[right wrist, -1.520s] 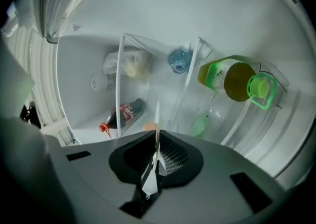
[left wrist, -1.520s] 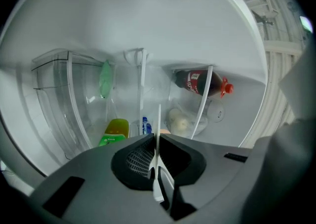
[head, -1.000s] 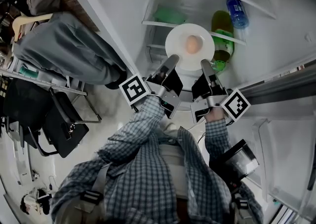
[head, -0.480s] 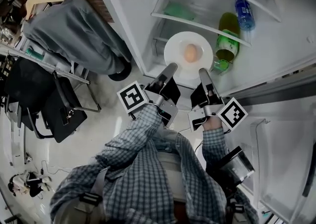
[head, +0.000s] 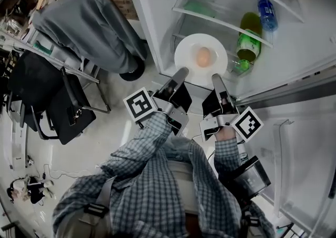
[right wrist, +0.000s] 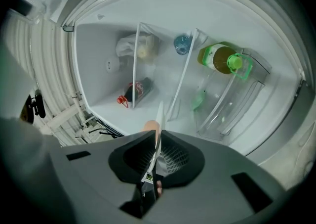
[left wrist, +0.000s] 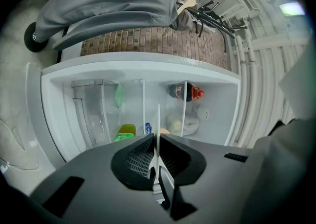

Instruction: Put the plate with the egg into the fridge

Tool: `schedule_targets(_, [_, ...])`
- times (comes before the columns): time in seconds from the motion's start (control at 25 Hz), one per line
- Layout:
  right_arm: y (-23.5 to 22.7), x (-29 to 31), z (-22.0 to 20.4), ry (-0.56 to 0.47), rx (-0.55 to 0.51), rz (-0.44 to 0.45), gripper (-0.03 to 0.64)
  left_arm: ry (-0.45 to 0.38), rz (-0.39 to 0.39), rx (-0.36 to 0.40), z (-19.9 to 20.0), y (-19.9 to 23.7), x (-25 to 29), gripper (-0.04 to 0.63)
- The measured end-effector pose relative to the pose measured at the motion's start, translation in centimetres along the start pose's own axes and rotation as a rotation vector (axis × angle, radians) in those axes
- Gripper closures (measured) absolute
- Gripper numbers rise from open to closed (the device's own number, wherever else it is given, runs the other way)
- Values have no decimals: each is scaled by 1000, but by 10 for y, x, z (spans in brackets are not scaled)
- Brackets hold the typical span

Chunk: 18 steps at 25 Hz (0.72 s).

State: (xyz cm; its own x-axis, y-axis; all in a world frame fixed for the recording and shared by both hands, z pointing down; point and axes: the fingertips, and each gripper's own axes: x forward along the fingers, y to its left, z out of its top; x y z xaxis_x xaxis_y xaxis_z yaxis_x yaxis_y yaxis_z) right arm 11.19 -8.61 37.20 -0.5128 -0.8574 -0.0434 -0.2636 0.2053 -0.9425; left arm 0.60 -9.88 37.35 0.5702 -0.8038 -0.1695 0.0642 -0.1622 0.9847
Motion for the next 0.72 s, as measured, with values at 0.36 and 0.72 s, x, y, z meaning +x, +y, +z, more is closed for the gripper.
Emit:
schedule_targets(0.36, [19, -13, -51, -34, 34, -4, 584, 32, 8, -28, 11, -8, -51, 560])
schedule_targets(0.72, [30, -40, -93, -91, 50, -38, 584, 100, 17, -34, 9, -11, -96, 560])
